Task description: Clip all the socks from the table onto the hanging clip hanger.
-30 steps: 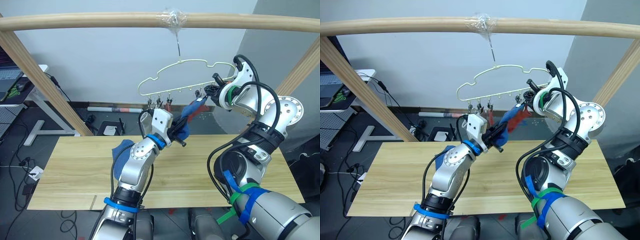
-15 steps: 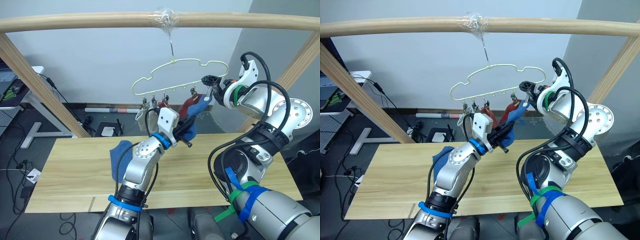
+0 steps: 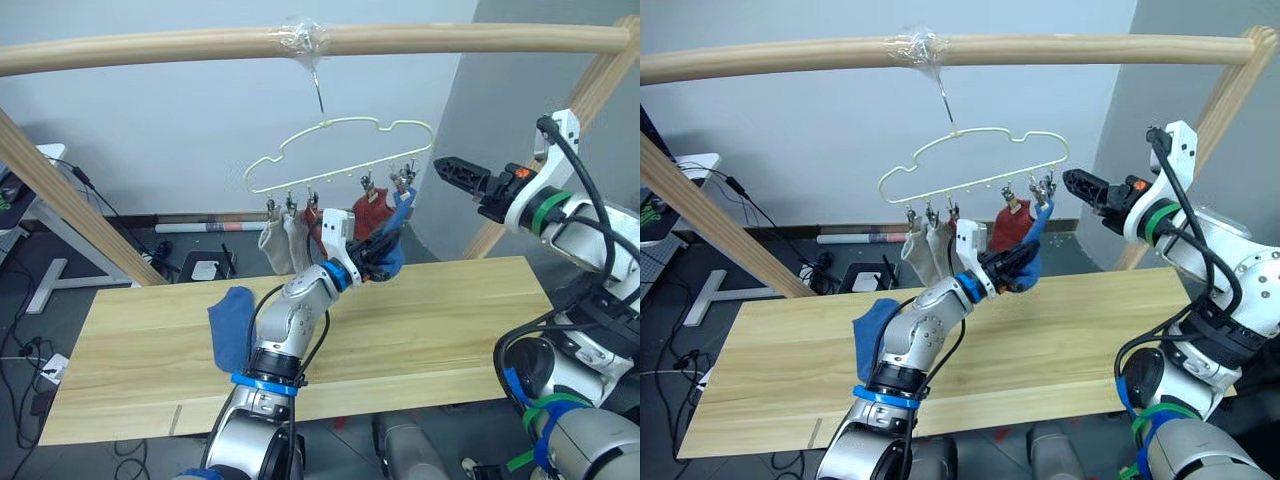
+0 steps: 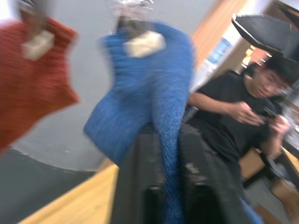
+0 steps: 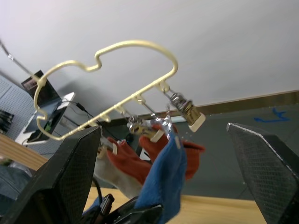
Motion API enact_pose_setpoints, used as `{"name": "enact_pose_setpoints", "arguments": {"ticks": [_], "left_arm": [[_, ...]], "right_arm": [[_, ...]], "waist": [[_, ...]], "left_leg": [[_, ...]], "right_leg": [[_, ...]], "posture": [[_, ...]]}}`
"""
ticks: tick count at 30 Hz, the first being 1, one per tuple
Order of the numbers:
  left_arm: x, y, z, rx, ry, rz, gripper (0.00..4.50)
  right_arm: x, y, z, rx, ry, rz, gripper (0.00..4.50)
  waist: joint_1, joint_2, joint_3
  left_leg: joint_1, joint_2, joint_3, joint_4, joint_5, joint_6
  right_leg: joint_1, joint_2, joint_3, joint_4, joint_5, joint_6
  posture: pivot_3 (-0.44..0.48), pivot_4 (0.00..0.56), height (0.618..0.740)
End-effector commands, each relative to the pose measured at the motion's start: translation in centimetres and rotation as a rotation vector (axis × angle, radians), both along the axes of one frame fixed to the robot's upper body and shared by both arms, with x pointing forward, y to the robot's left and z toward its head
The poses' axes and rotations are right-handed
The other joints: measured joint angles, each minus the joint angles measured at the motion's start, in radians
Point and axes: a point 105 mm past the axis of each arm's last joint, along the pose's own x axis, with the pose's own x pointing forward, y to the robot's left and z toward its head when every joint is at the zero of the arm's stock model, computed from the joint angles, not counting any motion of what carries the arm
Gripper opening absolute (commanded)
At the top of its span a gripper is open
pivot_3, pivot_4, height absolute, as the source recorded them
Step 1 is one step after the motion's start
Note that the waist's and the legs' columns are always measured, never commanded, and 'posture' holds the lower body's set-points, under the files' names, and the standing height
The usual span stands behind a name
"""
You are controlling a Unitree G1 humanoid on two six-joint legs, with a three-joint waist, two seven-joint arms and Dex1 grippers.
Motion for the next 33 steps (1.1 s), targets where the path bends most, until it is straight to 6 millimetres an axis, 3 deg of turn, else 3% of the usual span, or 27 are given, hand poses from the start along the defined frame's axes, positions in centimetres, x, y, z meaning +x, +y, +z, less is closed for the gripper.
{"name": "enact_pose_setpoints", "arguments": {"ticks": [1,8,15,18,21,25,29,33], "left_arm": [[0.2,0.6,0.3,0.005,-0.023,-0.014,1.98],[0.5,3.7,-0.8,0.101,-0.023,0.06,4.12],[-0.7,7.5,1.1,0.212,-0.148,0.087,4.12],[-1.8,9.2,3.1,0.28,-0.259,0.09,4.16],[-2.4,10.3,4.5,0.309,-0.306,0.103,4.16],[-3.2,10.4,5.1,0.316,-0.314,0.091,4.16],[-3.7,10.4,4.9,0.339,-0.321,0.08,4.16],[-3.6,10.4,5.1,0.337,-0.324,0.089,4.16]], "right_arm": [[-0.8,0.7,-0.5,-0.122,-0.06,-0.02,4.5],[-0.6,1.4,-2.5,-0.29,-0.169,-0.079,4.5],[0.4,3.1,-3.3,-0.359,-0.316,-0.135,4.5],[1.2,3.3,-2.8,-0.367,-0.392,-0.196,3.86],[1.9,3.4,-2.6,-0.388,-0.44,-0.238,2.84],[2.5,3.8,-3.1,-0.362,-0.433,-0.246,2.84],[3.4,4.0,-3.5,-0.351,-0.418,-0.277,1.96],[4.5,4.0,-3.7,-0.359,-0.408,-0.317,1.96]], "waist": [[-0.003,0.0,0.0],[-0.004,0.0,0.0],[0.001,0.0,0.0],[0.007,0.0,0.0],[0.02,0.0,0.0],[0.027,0.0,0.0],[0.035,0.0,0.0],[0.042,0.0,0.0]], "left_leg": [[0.0,0.0,0.0,0.0,0.0,0.0],[-0.001,0.0,0.001,0.001,0.0,0.0],[0.0,0.0,0.0,0.001,0.0,-0.001],[0.0,0.0,0.0,0.001,0.0,-0.001],[0.0,0.0,0.0,0.0,0.0,-0.001],[0.0,0.0,0.0,0.001,0.0,-0.001],[0.0,0.0,0.0,0.0,0.0,-0.001],[0.001,0.0,0.0,0.001,0.0,0.0]], "right_leg": [[0.0,0.0,0.0,0.0,0.0,0.0],[0.0,0.0,0.001,-0.001,0.001,0.001],[0.0,0.0,0.001,0.0,0.001,0.002],[0.0,0.0,0.001,0.0,0.001,0.002],[0.0,0.0,0.001,0.0,0.001,0.002],[0.0,0.0,0.001,-0.001,0.001,0.002],[0.0,0.0,0.001,0.0,0.001,0.001],[0.0,0.0,0.001,0.001,0.003,-0.001]], "posture": [[-0.094,0.129,0.74],[-0.074,0.125,0.74],[-0.027,0.12,0.74],[-0.004,0.123,0.74],[0.003,0.126,0.74],[0.015,0.13,0.74],[0.036,0.136,0.74],[0.045,0.14,0.74]]}}
